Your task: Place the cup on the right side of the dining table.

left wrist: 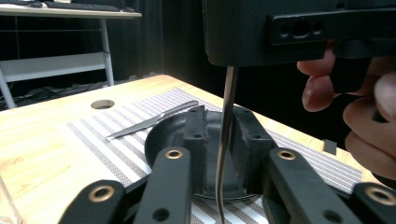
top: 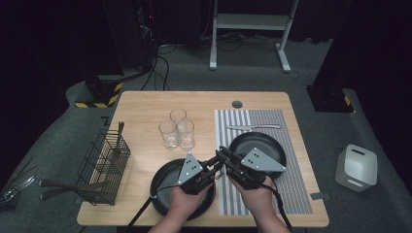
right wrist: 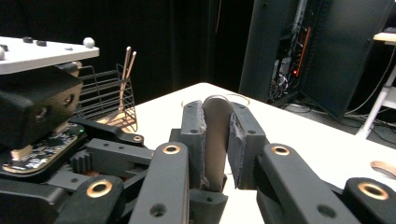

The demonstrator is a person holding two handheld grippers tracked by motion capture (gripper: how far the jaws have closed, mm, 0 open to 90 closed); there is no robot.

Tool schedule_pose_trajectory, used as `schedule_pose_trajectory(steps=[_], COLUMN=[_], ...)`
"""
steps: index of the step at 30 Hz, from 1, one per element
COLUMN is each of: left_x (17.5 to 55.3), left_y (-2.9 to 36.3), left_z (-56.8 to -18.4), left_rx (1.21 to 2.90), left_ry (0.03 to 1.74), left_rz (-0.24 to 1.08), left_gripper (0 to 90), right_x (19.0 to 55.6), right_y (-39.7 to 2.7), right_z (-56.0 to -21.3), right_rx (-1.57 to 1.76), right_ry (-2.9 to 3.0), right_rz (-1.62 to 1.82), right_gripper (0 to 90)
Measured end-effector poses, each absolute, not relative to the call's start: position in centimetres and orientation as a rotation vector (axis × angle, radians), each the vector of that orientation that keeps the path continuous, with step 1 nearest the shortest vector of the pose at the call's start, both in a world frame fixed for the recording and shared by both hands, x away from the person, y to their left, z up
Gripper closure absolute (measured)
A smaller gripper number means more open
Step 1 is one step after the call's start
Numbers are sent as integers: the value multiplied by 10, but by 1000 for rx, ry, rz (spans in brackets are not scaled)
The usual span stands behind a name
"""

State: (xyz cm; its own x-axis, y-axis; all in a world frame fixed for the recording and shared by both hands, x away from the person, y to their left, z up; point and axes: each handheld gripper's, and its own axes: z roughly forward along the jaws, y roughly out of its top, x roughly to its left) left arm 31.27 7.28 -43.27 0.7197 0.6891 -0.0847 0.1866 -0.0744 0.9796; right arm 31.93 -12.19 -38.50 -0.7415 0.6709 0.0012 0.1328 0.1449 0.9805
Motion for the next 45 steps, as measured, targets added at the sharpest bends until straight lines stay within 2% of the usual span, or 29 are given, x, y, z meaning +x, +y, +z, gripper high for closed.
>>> schedule_pose_trajectory(steps=[14, 24, 36, 45], left_x=[304, 296, 292, 287], left_y=[91, 138, 213, 235], left_z=[-439, -452, -482, -496], left_rx=[1647, 1677, 1686, 1693], left_ry=[714, 795, 997, 1053], left_rz=[511, 586, 742, 791], left_gripper=[673, 660, 609, 590], right_x=[322, 323, 326, 327], right_y=[-135, -139, -142, -142], right_z=[-387, -389, -392, -392], right_rx=[810, 828, 850, 883], right_ry=[1963, 1957, 1961, 1950], right_rz=[1613, 1604, 1583, 1554], right_gripper=[779, 779, 779, 779])
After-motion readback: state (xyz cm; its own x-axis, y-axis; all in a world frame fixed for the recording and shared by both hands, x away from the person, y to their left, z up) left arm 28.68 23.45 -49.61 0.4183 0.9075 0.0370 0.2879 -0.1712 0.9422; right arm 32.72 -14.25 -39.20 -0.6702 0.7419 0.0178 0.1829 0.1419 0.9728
